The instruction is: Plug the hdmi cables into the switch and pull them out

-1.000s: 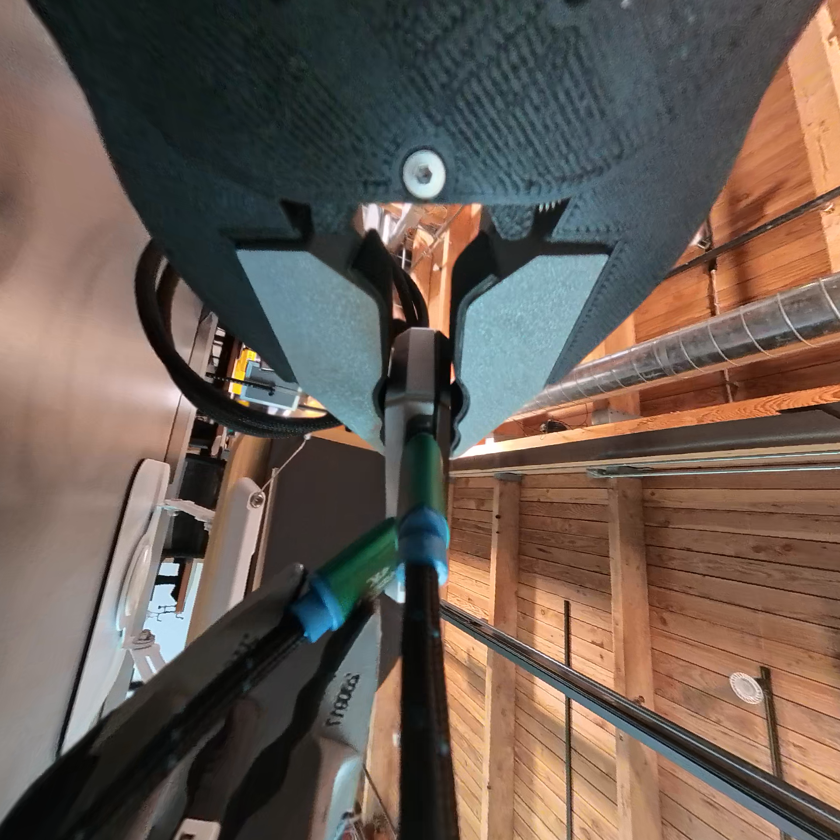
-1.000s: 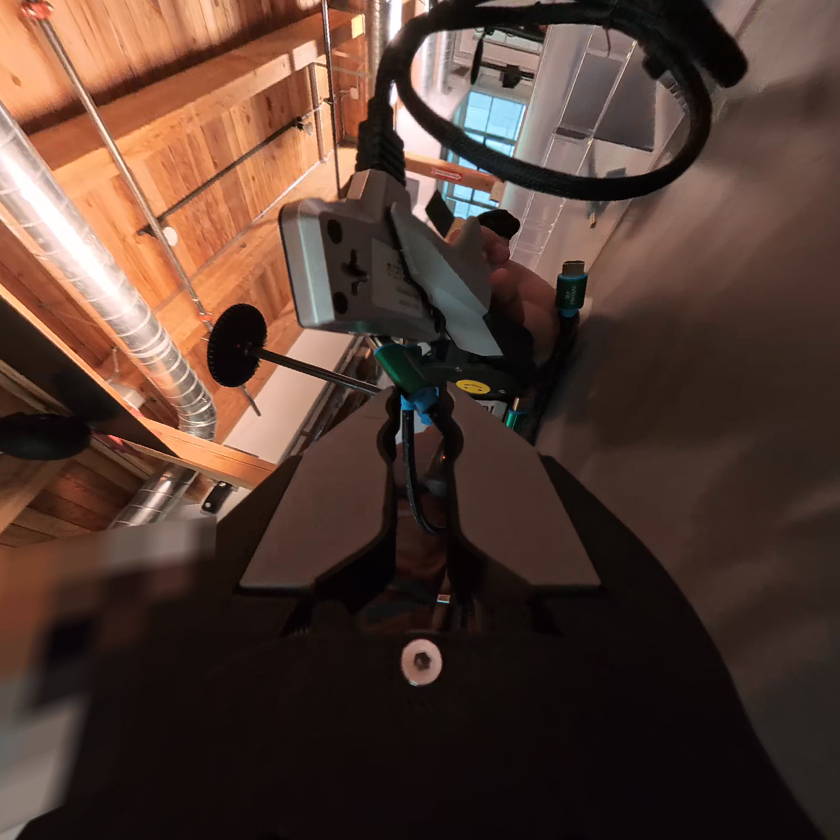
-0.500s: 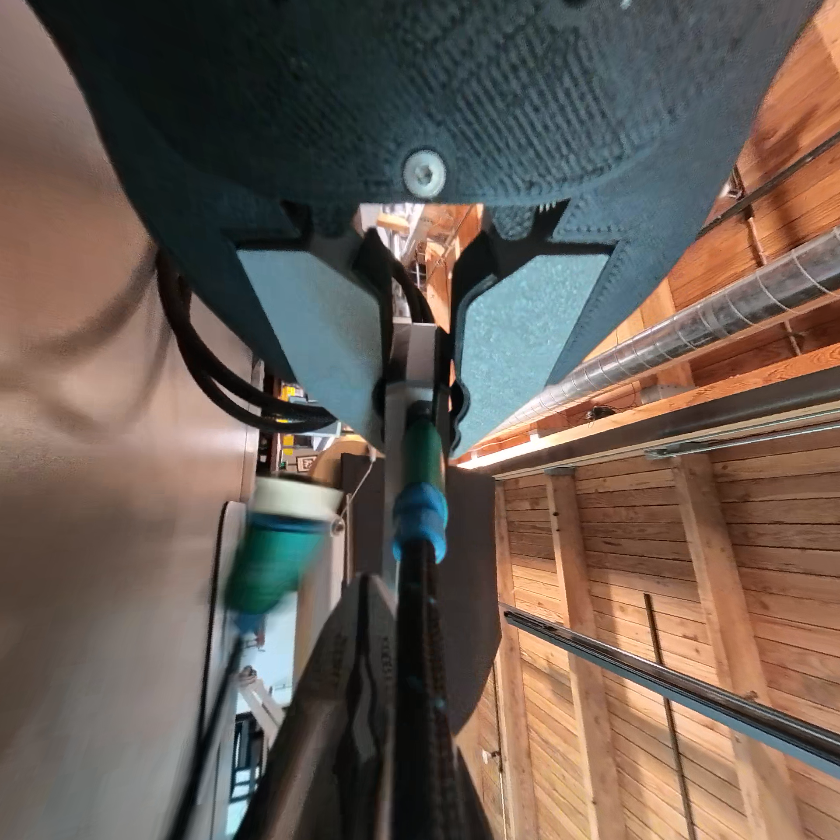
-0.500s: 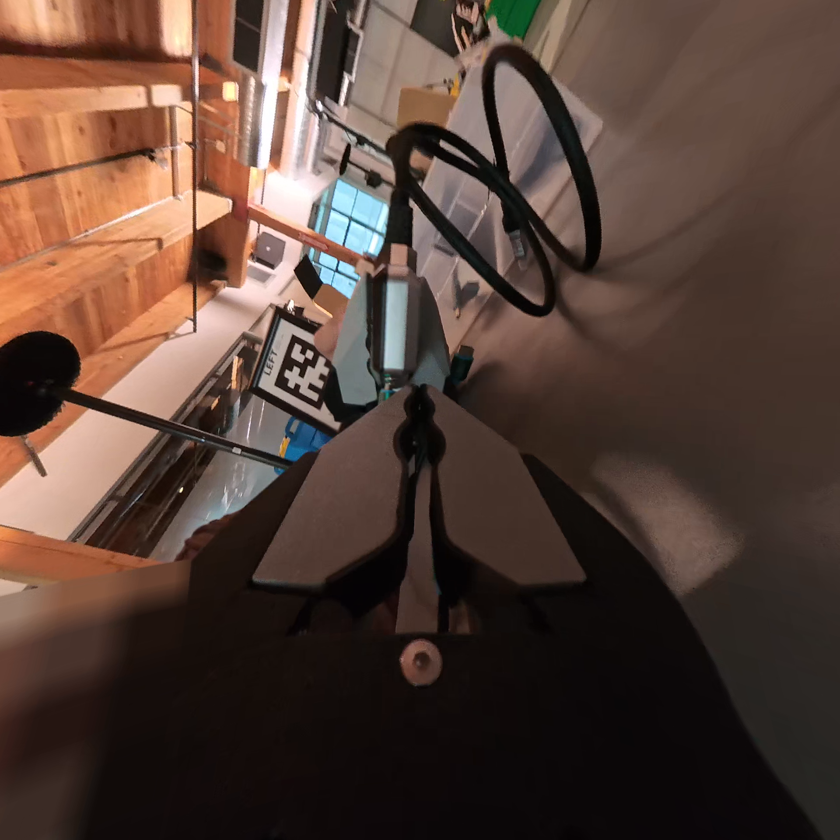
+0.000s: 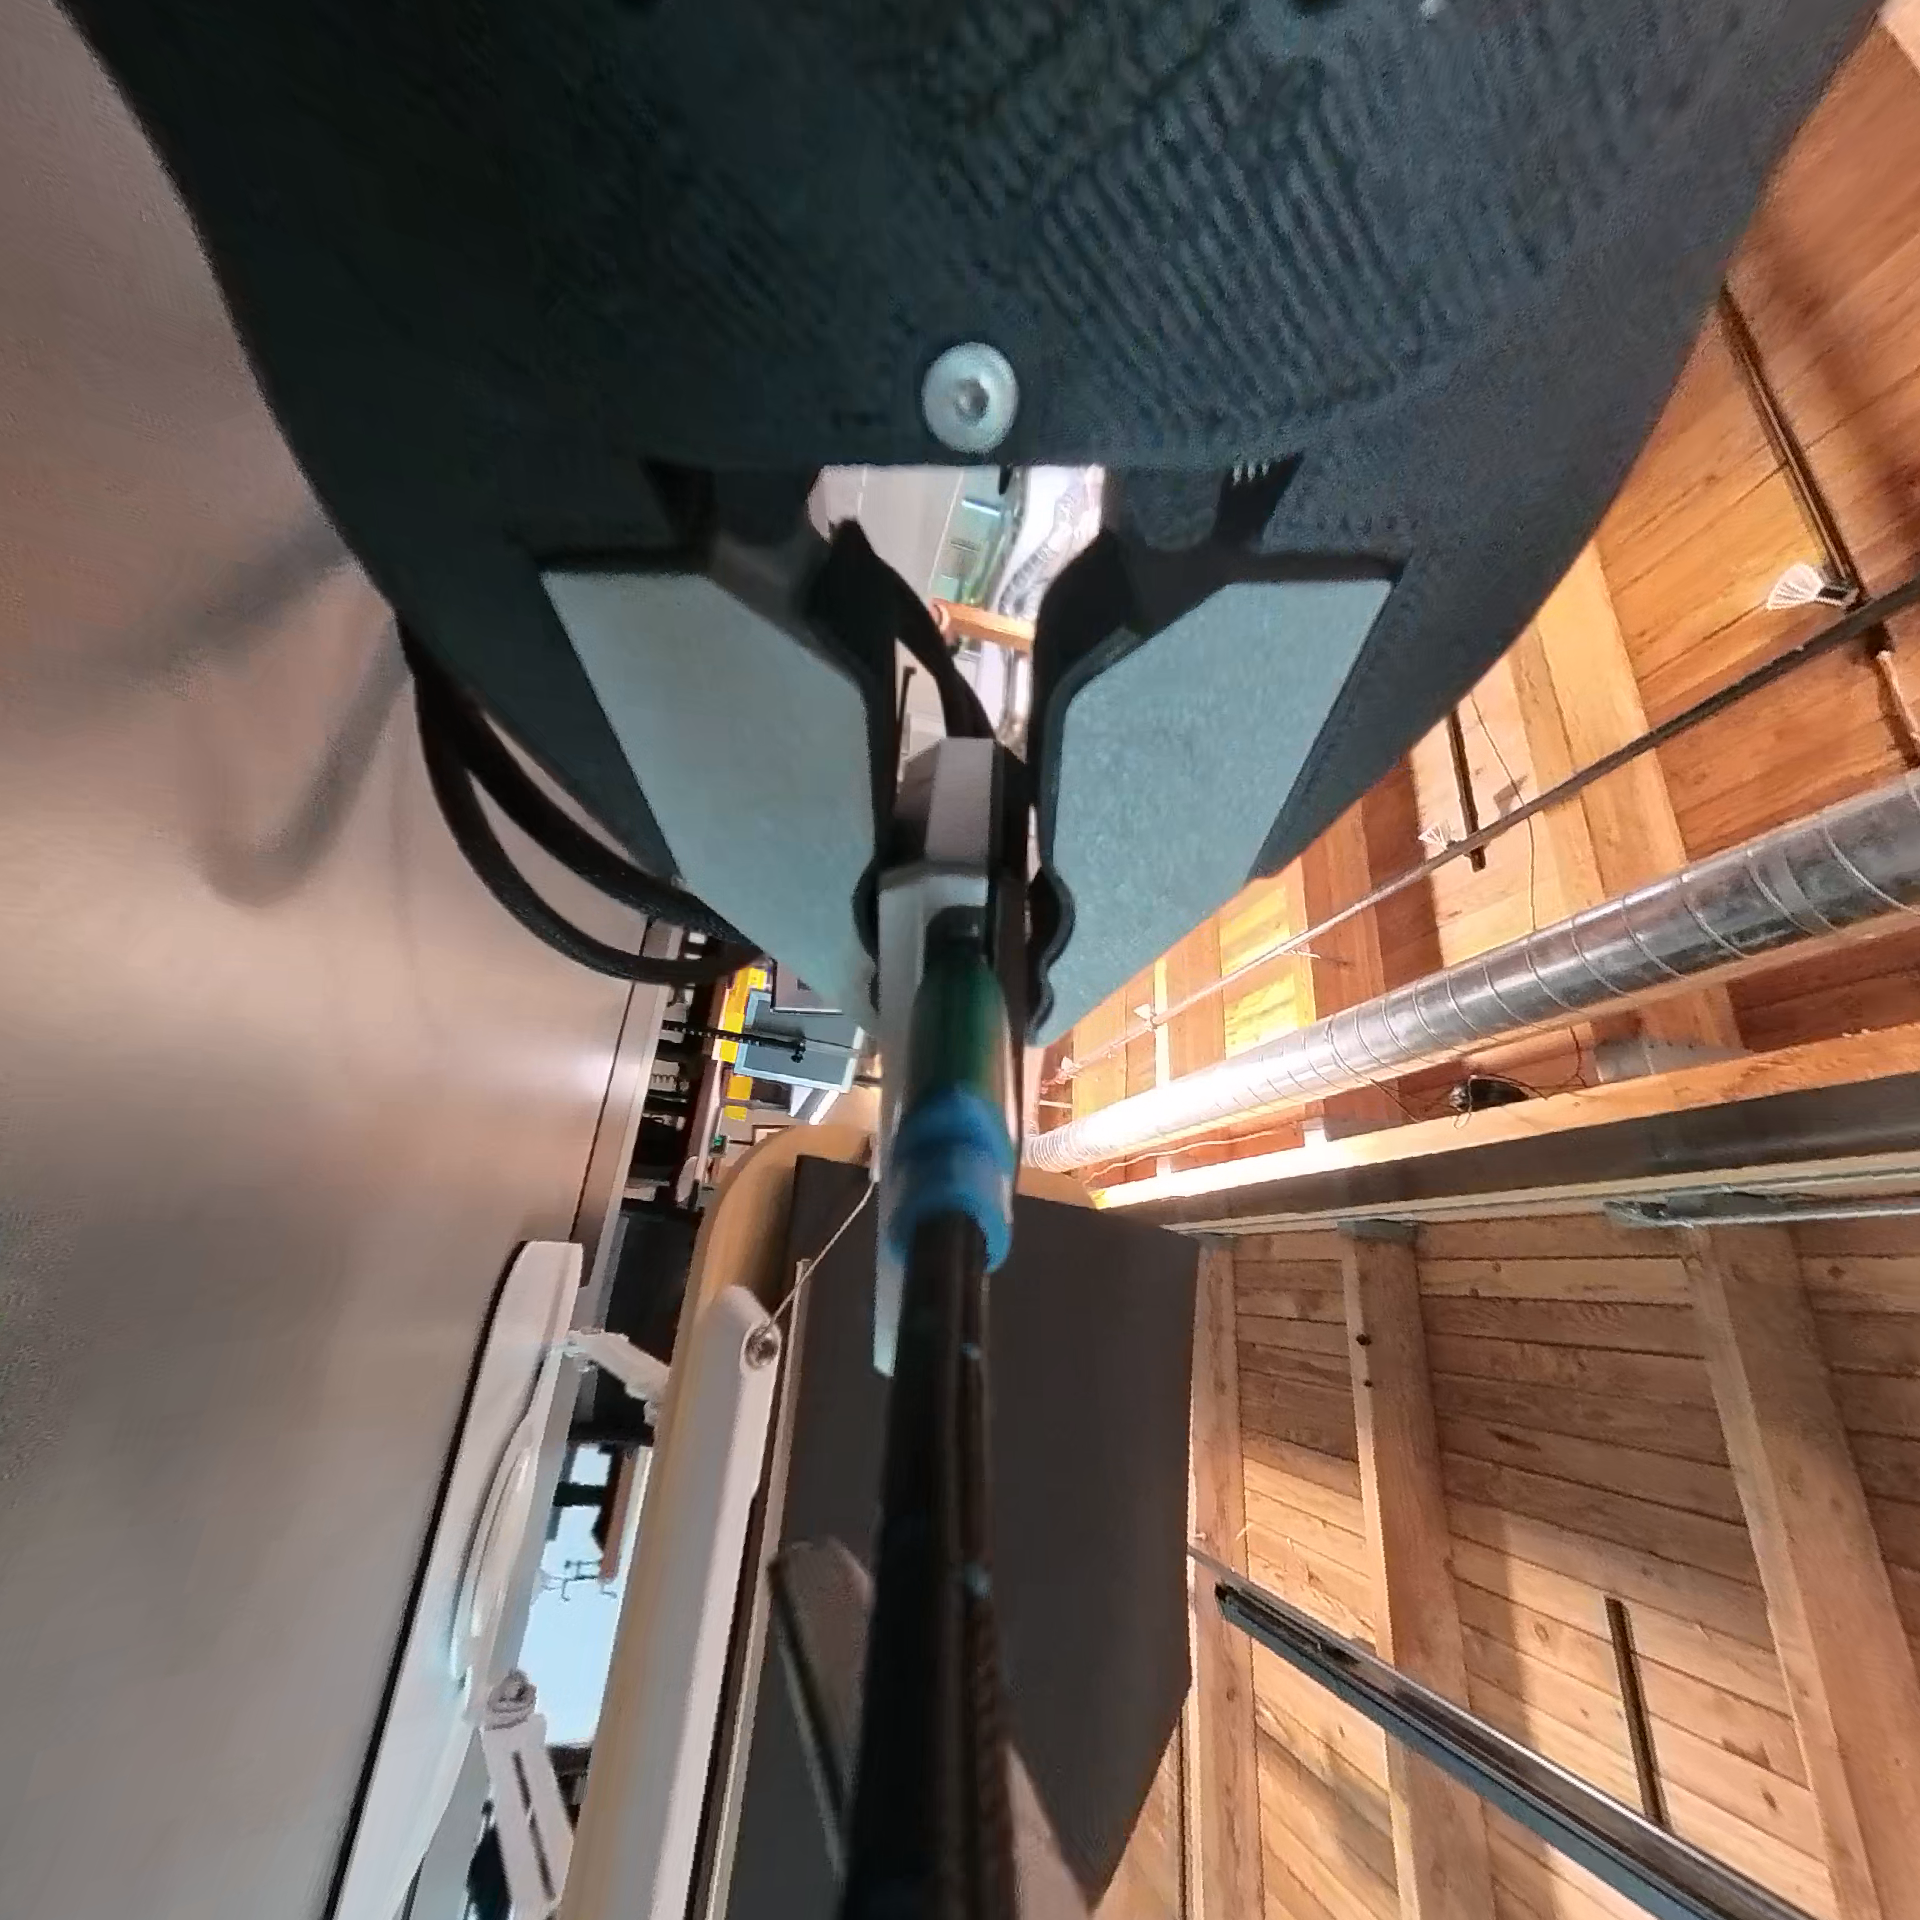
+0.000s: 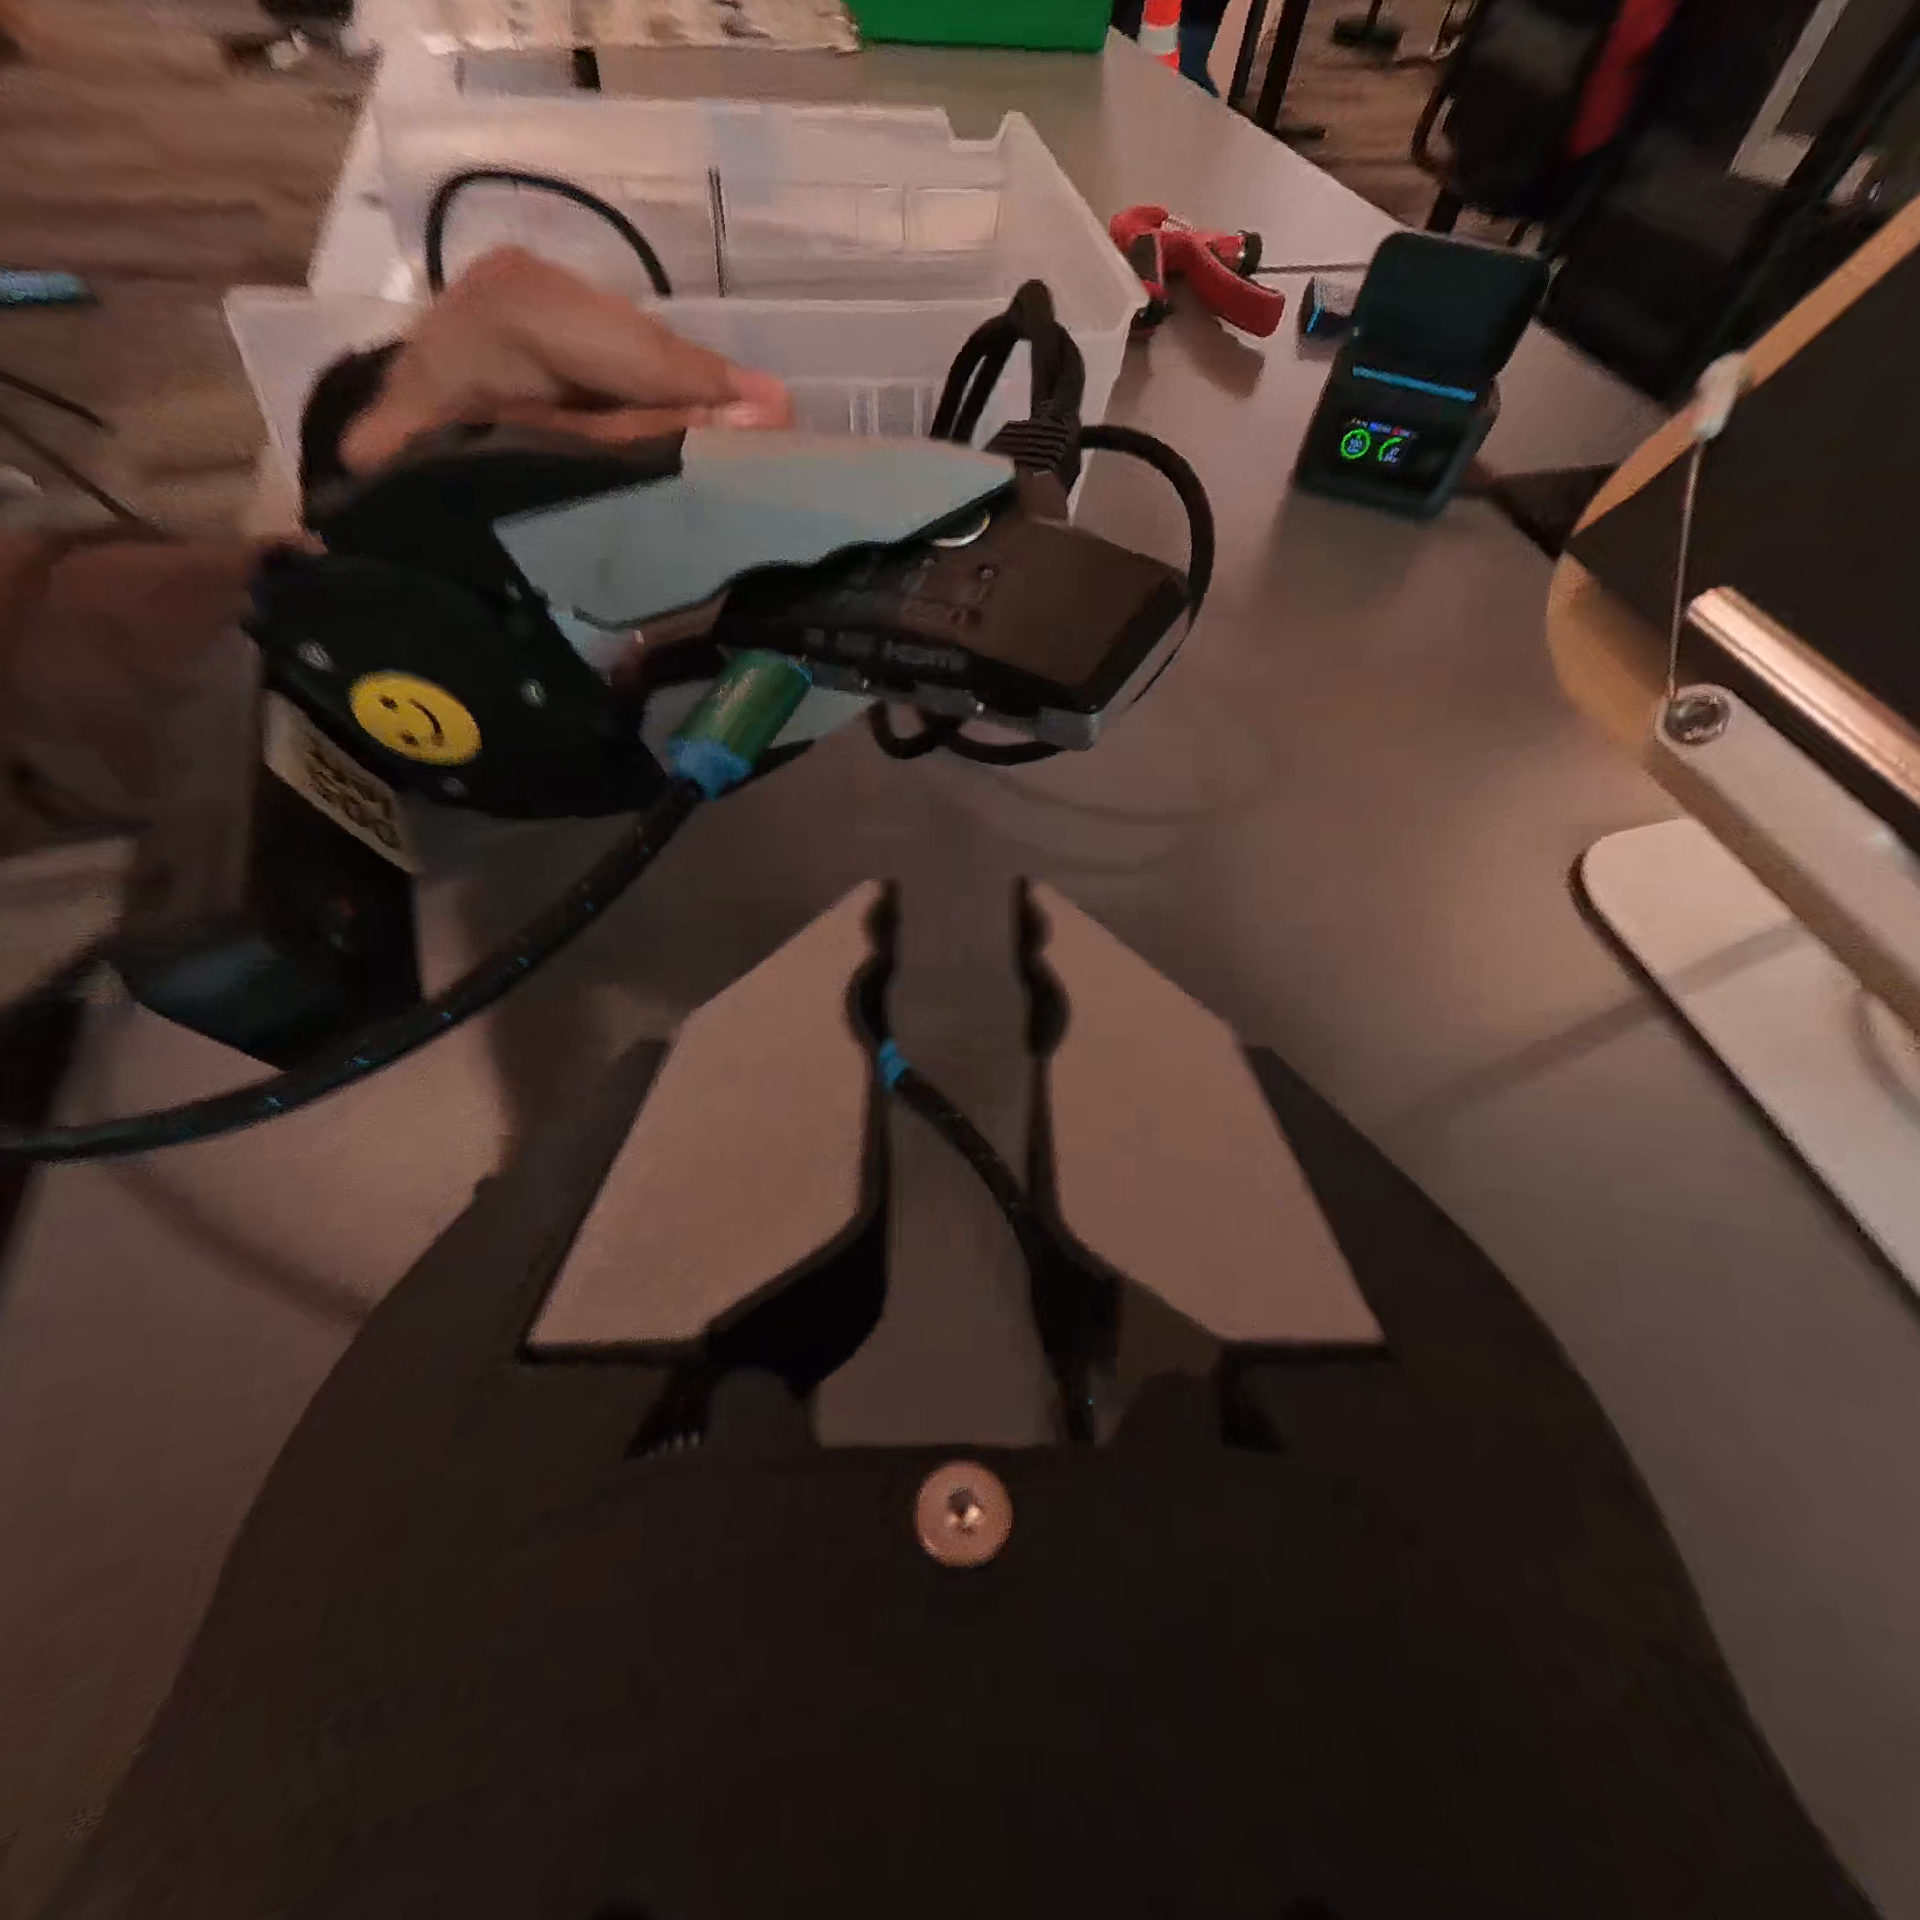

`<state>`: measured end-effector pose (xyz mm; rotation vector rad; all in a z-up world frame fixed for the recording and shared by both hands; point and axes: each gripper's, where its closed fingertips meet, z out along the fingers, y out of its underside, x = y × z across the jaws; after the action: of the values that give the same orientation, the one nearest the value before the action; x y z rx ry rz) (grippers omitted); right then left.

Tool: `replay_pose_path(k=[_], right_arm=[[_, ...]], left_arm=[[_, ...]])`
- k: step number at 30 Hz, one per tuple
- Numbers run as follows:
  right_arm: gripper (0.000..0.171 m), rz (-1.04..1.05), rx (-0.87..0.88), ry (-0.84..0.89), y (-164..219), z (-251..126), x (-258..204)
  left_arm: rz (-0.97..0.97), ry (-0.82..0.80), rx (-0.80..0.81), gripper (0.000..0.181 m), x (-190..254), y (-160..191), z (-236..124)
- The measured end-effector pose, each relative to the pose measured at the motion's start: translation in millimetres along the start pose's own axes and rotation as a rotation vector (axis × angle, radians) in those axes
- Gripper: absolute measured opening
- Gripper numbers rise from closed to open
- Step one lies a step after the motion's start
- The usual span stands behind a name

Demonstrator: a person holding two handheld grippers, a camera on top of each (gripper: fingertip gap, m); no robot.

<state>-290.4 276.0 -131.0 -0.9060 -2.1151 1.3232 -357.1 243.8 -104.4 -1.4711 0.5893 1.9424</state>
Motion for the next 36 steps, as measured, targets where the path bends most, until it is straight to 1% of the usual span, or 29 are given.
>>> replay_pose_path(k=[1, 2, 4, 6, 8, 10, 15, 19, 24, 27, 30, 33, 36], right_arm=[[0.04, -0.053, -0.017, 0.006, 5, 4, -2], [0.052, -0.093, -0.06, -0.019, 14, 9, -8], [0.06, -0.143, -0.201, -0.119, 38, 15, -26], [0.057, -0.201, -0.308, -0.189, 57, 16, -39], [0.05, -0.26, -0.333, -0.204, 64, 16, -44], [0.041, -0.303, -0.343, -0.184, 67, 18, -42], [0.033, -0.345, -0.389, -0.126, 76, 28, -28], [0.03, -0.391, -0.387, -0.066, 76, 28, -19], [0.013, -0.43, -0.346, -0.035, 74, 37, -15], [0.012, -0.475, -0.334, 0.015, 71, 43, -10], [0.011, -0.384, -0.414, 0.037, 73, 39, 1], [0.011, -0.184, -0.373, -0.033, 65, 32, 3], [0.01, 0.041, -0.299, -0.141, 51, 24, -2]], left_arm=[[-0.005, 0.005, -0.003, 0.019, 1, 1, 0], [-0.006, 0.009, -0.006, 0.019, 2, 2, 0], [-0.011, 0.013, -0.003, 0.019, 2, 2, 0], [-0.023, 0.013, -0.003, 0.019, 2, 2, 0], [-0.038, 0.017, -0.004, 0.02, 2, 3, 1], [-0.049, 0.031, -0.001, 0.02, 4, 3, 1], [-0.054, 0.03, -0.004, 0.02, 3, 3, 1], [-0.02, 0.035, -0.001, 0.019, 6, 1, 1], [-0.016, 0.05, 0.006, 0.019, 10, -2, 2], [-0.014, 0.056, 0.008, 0.019, 12, -2, 1], [0.013, 0.059, 0.011, 0.019, 14, -4, 1], [0.039, 0.058, 0.014, 0.019, 15, -5, 1], [0.05, 0.055, 0.012, 0.019, 15, -5, 1]])
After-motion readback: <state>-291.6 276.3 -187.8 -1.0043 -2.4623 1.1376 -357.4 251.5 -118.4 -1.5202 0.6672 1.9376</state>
